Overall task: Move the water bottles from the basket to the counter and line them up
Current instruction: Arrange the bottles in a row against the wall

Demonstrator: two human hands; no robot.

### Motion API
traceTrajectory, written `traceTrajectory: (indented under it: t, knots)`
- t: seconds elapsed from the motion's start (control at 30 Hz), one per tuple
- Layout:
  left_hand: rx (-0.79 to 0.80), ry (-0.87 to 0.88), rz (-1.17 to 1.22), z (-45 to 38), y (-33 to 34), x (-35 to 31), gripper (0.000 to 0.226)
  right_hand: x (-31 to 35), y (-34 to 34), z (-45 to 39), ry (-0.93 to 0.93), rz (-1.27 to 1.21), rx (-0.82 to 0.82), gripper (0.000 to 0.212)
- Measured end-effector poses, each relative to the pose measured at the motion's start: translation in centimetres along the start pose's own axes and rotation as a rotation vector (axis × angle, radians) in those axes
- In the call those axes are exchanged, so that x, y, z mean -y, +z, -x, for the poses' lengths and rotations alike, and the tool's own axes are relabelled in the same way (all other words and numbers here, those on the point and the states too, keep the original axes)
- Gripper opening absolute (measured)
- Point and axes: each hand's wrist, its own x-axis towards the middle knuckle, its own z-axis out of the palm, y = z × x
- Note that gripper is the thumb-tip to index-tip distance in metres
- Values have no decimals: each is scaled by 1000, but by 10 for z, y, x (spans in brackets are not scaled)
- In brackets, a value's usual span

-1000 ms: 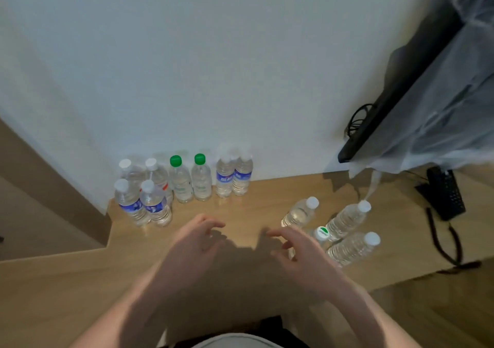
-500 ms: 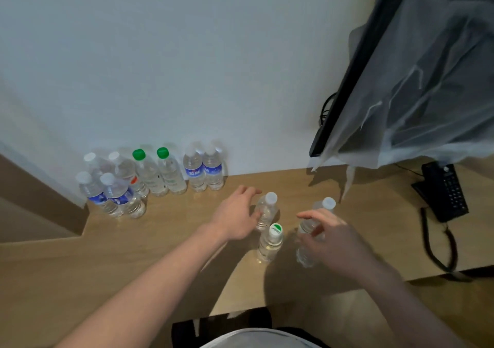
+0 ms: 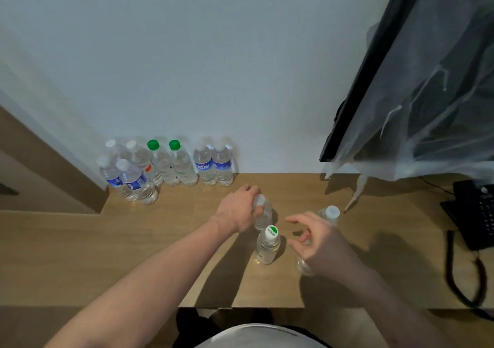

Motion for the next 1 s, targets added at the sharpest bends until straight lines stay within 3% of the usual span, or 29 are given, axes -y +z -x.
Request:
traceTrajectory:
  t: [0.13, 0.33, 0.53, 0.7, 1.0]
  knots:
    - [-35, -11, 43, 4, 1, 10, 33, -30, -32, -10, 99, 86, -225, 34]
    - [-127, -23, 81, 9, 0, 12, 30, -77, -40, -32, 266, 182, -60, 41]
    - [-192, -88, 95, 15, -11, 17, 31, -85, -35, -64, 291, 137, -108, 32]
    - [-238, -108, 103, 22, -22, 26, 28, -78, -45, -77, 214, 89, -134, 27]
    - [-318, -162, 87, 32, -60, 53, 21, -6, -52, -111, 26, -10, -118, 19]
